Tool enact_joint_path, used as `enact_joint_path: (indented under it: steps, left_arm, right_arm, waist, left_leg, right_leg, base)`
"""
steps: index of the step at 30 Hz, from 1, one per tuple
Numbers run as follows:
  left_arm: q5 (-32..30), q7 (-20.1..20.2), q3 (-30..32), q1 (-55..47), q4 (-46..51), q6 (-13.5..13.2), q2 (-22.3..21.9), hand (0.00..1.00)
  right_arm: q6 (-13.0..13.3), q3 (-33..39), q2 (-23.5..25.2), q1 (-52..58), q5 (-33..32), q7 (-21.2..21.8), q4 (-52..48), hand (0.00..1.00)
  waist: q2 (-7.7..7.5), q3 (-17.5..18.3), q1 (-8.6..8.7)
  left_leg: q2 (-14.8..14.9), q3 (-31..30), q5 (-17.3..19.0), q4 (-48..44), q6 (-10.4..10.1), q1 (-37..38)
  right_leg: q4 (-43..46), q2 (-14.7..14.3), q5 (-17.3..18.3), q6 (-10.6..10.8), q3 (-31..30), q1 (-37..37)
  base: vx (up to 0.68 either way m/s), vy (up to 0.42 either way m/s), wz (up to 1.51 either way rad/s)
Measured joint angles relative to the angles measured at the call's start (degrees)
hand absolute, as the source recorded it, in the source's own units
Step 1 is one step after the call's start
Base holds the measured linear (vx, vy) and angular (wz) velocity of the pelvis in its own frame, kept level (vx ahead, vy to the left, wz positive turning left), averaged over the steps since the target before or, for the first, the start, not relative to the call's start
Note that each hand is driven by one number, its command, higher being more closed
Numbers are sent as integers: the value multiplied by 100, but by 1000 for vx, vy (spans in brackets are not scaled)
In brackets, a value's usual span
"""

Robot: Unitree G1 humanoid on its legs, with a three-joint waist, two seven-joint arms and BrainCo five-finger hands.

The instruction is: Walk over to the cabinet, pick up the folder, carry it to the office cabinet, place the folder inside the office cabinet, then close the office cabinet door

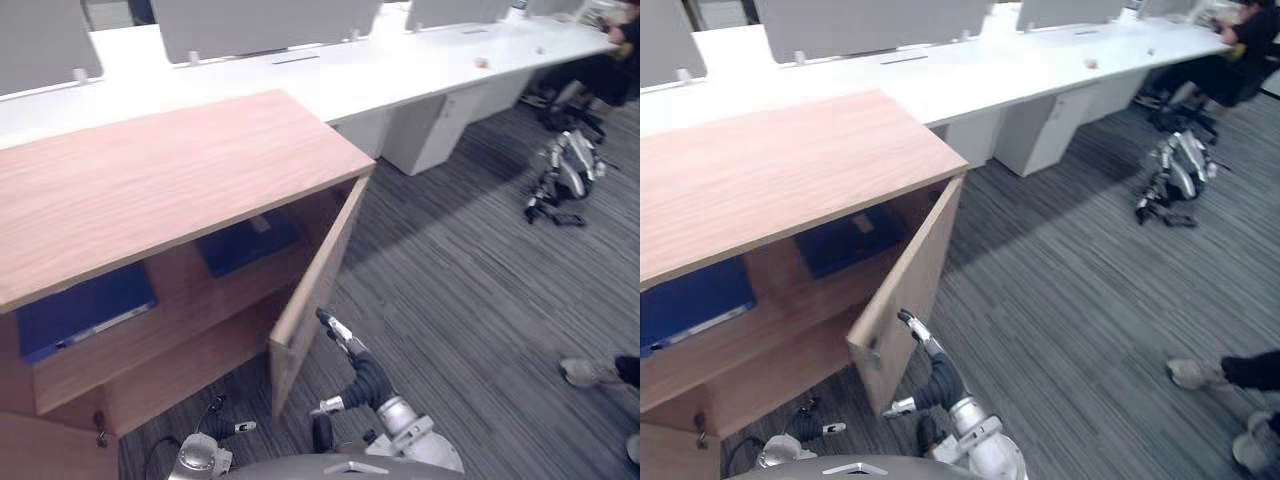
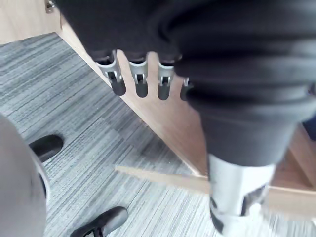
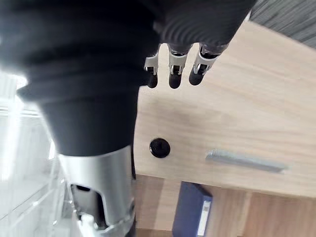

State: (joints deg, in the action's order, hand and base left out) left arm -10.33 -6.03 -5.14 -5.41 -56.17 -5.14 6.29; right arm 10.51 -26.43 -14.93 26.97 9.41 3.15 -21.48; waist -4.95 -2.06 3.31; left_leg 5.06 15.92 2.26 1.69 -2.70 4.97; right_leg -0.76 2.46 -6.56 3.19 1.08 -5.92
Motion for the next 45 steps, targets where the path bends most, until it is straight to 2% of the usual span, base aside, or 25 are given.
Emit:
enact_joint_path:
  steps: [3, 5, 9, 12, 22, 27, 33, 36, 39, 45]
  left_arm:
    - [1, -12, -1, -60, 80, 2, 28, 0]
    - [1, -11, 0, -70, 110, 2, 56, 0]
    - [9, -27, 8, -49, 169, 17, 56, 0]
    - [18, -133, 167, -104, 210, 39, 95, 0]
    - [129, -265, 511, -110, 238, 113, 167, 0]
    - [253, -339, 612, -125, 239, 131, 101, 0]
    - [352, -362, 737, -156, 192, 137, 30, 0]
    - [361, -362, 738, -130, 146, 139, 24, 0]
    - [403, -363, 738, -133, 133, 139, 22, 0]
    - [452, -360, 732, -130, 70, 139, 2, 0]
  right_arm:
    - [50, -6, 108, -354, -3, -24, 182, 0]
    - [41, 23, 235, -778, -9, -102, 804, 0]
    - [-58, 155, 374, -1310, -312, -239, 1445, 0]
    - [-112, 563, 526, -1739, -573, -391, 2086, 0]
    - [-164, 1071, 604, -2331, -725, -743, 2766, 0]
    - [-186, 1363, 606, -2313, -678, -752, 3478, 0]
    - [-230, 1665, 780, -2205, -656, -754, 4608, 0]
    - [-250, 1831, 839, -2094, -443, -753, 5284, 0]
    - [-351, 2050, 897, -2035, -440, -755, 6040, 0]
    - [-469, 2346, 967, -1973, -244, -767, 6897, 0]
  waist:
    - [-4, 18, -29]
    - [-40, 33, -64]
    - [-33, 31, -223]
    - [-10, 19, -257]
    - [52, -23, -379]
    - [179, -38, -476]
    - [174, -26, -464]
    - [163, -18, -461]
    - [146, -3, -459]
    - [127, 9, -356]
  left_leg:
    - [-84, -40, -71, 160, 43, 10]
    - [-154, -76, -79, 176, 55, -3]
    - [-274, -264, -131, 307, 126, -40]
    - [-352, -455, -140, 290, 180, -78]
    - [-406, -972, -128, 242, 213, -210]
    - [-391, -1183, -150, 271, 222, -201]
    - [-390, -1398, -169, 273, 209, -206]
    - [-391, -1469, -183, 274, 206, -184]
    - [-393, -1542, -217, 295, 199, -189]
    - [-390, -1584, -290, 319, 193, -178]
  right_leg:
    - [-28, 74, 9, 26, 20, -4]
    - [-56, 147, -17, 80, 56, 6]
    - [-62, 286, 12, 214, 221, 21]
    - [-68, 381, 18, 223, 388, 88]
    - [-123, 456, 151, 213, 863, 281]
    - [-119, 457, 246, 213, 1083, 392]
    - [-125, 461, 297, 208, 1277, 498]
    - [-145, 467, 311, 207, 1378, 587]
    - [-142, 467, 314, 204, 1410, 599]
    - [-108, 472, 325, 190, 1447, 620]
  base:
    - [12, 64, 17]
    - [31, 69, 11]
    - [61, 66, 30]
    - [86, 51, 28]
    - [32, -1, 28]
    - [-4, -22, 22]
    - [3, -14, 17]
    - [-17, -12, 16]
    - [-42, -16, 7]
    - [-65, -15, 5]
